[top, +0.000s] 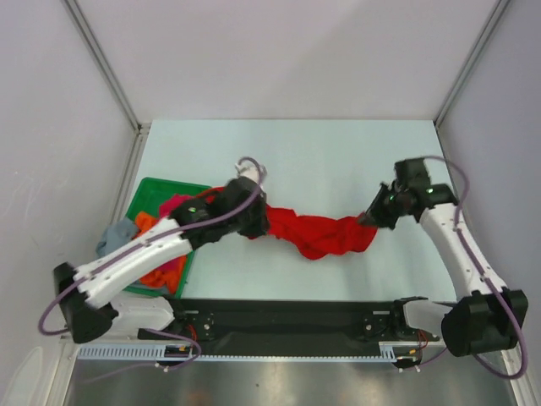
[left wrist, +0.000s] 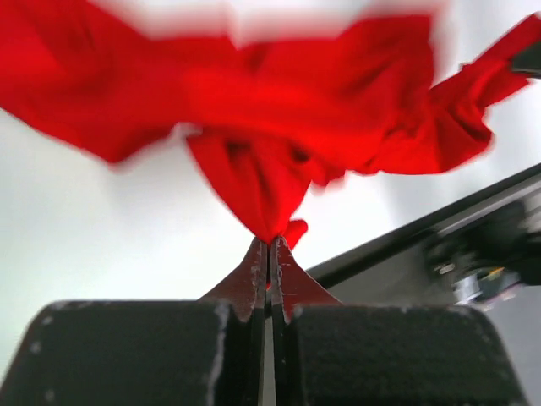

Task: Fold and stack the t-shirts
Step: Flatten the tshirt out

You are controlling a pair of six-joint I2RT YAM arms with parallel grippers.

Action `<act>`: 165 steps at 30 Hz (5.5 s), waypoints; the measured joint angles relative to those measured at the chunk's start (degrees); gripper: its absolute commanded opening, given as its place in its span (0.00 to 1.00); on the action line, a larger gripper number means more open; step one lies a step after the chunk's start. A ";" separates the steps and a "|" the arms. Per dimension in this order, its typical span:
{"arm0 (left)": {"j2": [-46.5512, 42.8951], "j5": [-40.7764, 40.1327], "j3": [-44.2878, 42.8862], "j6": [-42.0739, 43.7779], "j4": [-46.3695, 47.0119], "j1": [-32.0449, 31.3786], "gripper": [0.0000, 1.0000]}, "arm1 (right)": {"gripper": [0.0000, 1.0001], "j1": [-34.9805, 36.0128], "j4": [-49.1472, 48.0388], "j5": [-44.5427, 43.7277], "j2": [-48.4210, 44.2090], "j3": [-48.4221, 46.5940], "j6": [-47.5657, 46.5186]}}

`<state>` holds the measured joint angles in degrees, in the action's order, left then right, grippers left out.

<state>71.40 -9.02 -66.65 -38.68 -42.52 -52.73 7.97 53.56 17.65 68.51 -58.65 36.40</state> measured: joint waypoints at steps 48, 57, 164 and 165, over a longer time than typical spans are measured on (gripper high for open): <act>-17.57 -27.28 -42.42 24.15 -2.32 3.26 0.00 | 0.00 -41.79 20.04 22.51 20.59 -81.26 6.29; -29.51 -27.12 -30.56 6.38 -17.44 3.26 0.00 | 0.00 -42.34 18.43 21.22 11.89 -84.37 11.74; 63.36 5.90 -46.14 10.23 1.79 -7.89 0.27 | 0.65 -17.94 4.83 -7.26 0.28 -4.87 -5.20; 63.36 6.21 -46.14 10.21 1.84 -7.85 0.21 | 0.65 -17.94 4.83 -7.26 0.28 -4.87 -5.20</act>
<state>134.76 -2.81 -112.79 -28.47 -40.69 -60.58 -9.98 58.39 10.39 68.79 -63.53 31.20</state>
